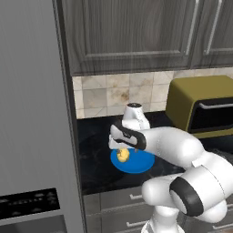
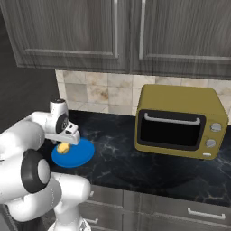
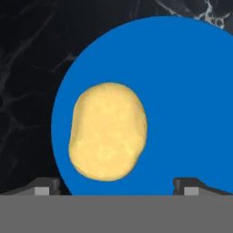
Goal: Place the potato on the bottom rack of the oven.
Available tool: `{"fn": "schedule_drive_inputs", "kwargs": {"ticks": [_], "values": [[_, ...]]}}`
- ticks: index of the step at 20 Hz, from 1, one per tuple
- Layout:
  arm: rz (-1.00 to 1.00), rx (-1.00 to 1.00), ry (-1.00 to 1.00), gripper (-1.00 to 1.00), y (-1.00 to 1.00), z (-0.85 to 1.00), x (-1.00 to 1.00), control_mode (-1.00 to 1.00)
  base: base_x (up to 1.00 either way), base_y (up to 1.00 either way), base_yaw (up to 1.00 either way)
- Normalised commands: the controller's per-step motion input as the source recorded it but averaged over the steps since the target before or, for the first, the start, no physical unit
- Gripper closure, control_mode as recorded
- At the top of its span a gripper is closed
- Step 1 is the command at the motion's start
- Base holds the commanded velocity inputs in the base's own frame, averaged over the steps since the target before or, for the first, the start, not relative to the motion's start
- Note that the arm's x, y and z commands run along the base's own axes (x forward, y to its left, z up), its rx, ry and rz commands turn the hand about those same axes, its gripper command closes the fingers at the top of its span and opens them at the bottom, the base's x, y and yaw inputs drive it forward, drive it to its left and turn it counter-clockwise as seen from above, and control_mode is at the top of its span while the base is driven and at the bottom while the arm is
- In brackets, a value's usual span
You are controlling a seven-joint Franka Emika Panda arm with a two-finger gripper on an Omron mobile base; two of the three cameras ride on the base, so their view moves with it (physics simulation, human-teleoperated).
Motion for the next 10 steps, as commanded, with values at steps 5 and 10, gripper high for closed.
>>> {"fn": "schedule_drive_inputs", "kwargs": {"ticks": [5, 10], "values": [[-0.02, 0.00, 0.00, -1.00, 0.01, -0.59, 0.35, -1.00, 0.00, 0.00, 0.00], [-0.01, 0.00, 0.00, 1.00, 0.09, -0.17, -0.06, -1.00, 0.00, 0.00, 0.00]]}}
